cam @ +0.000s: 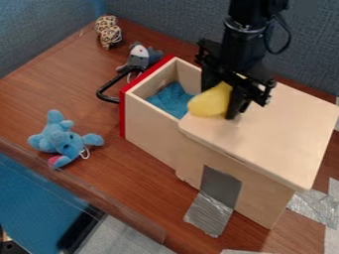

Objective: Move the yellow object on top of the drawer to the left side of the table

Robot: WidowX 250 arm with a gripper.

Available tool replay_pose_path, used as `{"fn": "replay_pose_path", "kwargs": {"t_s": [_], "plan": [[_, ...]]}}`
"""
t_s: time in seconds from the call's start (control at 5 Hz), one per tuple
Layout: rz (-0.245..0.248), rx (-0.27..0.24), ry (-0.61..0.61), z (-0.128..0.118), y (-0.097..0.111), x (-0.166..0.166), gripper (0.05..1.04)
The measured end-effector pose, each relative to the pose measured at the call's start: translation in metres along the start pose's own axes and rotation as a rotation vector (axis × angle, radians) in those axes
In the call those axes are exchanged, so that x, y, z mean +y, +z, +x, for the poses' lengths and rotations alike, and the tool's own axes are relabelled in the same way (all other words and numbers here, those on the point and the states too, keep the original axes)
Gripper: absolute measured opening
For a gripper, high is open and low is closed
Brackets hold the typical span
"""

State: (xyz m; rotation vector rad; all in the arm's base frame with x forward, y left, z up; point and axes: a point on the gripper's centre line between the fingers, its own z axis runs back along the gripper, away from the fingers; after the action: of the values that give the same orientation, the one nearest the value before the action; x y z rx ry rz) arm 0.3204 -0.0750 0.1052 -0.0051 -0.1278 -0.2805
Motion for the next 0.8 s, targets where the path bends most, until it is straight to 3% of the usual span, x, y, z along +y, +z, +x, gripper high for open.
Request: {"fn": "replay_pose_path", "kwargs": {"t_s": [0.4,0.6,0.8], "plan": [[-0.034,-0.067,0.16,-0.018,0.036,0.075,0.567],[-0.009,-0.089,0.229,-0.035,0.041,0.119,0.567],[0.053,-0.091,0.294,-0.056,0.04,0.163,0.567]]}}
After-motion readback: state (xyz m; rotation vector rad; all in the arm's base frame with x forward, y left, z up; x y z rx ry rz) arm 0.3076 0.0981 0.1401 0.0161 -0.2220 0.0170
